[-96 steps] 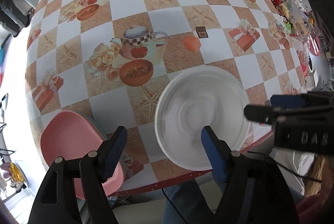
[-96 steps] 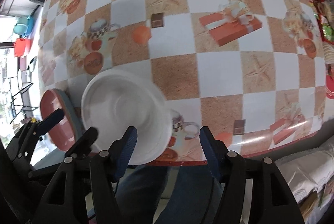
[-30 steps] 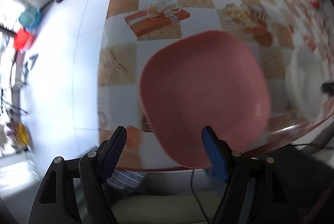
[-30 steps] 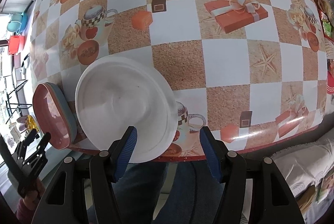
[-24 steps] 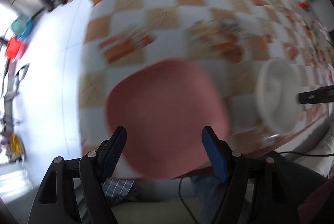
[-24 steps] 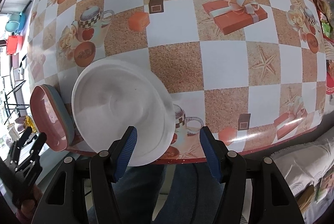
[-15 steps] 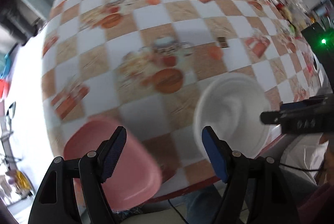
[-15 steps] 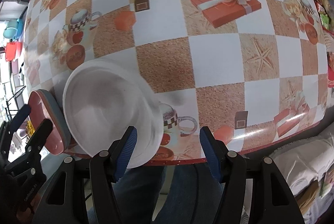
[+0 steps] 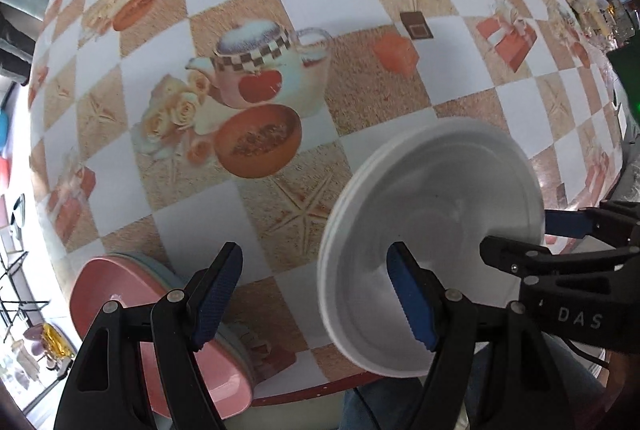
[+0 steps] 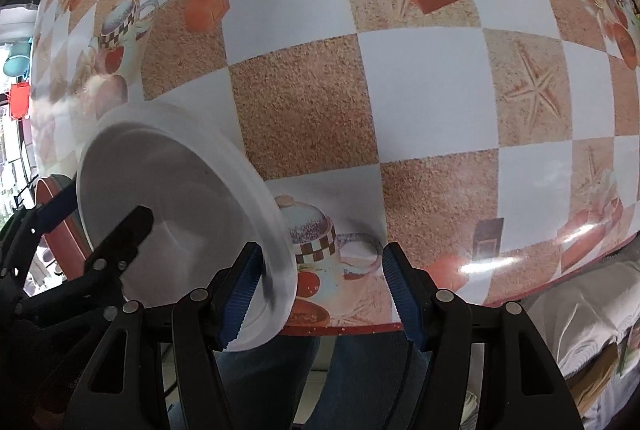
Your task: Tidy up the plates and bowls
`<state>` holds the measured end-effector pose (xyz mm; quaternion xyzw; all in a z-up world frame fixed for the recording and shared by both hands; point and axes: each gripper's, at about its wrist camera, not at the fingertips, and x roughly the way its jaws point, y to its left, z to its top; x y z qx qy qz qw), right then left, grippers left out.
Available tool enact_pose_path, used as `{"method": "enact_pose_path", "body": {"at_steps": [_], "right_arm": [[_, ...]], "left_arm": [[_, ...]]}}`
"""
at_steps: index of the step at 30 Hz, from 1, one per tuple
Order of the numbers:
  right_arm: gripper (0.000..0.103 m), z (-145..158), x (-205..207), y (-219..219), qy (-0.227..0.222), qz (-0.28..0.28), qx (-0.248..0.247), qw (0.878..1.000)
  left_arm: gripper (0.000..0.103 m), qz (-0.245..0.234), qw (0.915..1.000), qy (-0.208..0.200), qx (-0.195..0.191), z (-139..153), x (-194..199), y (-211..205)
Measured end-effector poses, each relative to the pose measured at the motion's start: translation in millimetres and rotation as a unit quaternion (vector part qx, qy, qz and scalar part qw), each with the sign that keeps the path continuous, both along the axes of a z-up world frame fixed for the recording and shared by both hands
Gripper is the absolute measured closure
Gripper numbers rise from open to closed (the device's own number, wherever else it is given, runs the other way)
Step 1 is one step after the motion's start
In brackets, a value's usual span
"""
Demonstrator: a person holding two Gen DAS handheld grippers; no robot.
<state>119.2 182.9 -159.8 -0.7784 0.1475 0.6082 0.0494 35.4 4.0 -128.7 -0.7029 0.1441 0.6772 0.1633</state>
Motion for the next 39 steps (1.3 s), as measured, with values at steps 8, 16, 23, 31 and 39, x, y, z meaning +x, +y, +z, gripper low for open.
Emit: {"method": "enact_pose_path", "body": {"at_steps": [8, 16, 23, 31, 39], "right_arm": [[0.039, 4.4, 2.7, -14.5, 0.003, 0.011, 0.000, 1.000], [0.043, 13.4, -8.3, -15.6, 0.007, 0.019, -0.009, 1.000], [0.071, 15.2, -5.6, -25.0, 0.013, 0.018, -0.034, 0.999], [0.080, 15.2, -1.5, -38.5, 0.007, 0.018, -0.049, 0.999], [0.083, 15.1, 2.8, -31.6, 0.008, -0.007, -0.066, 0.998]], "left_arm": [[0.025, 0.022, 0.9996, -0.018, -0.008, -15.7, 1.2, -2.0], [0.025, 0.020, 0.9995, -0.020, -0.016, -16.7, 6.3, -0.1], [0.029, 0.011, 0.9994, -0.033, -0.010, -26.2, 27.5, 11.7], [0.061, -0.001, 0.9992, -0.039, 0.013, -23.0, 44.4, 31.4], [0.068, 0.018, 0.9987, -0.038, 0.028, -20.2, 49.5, 31.9]]}}
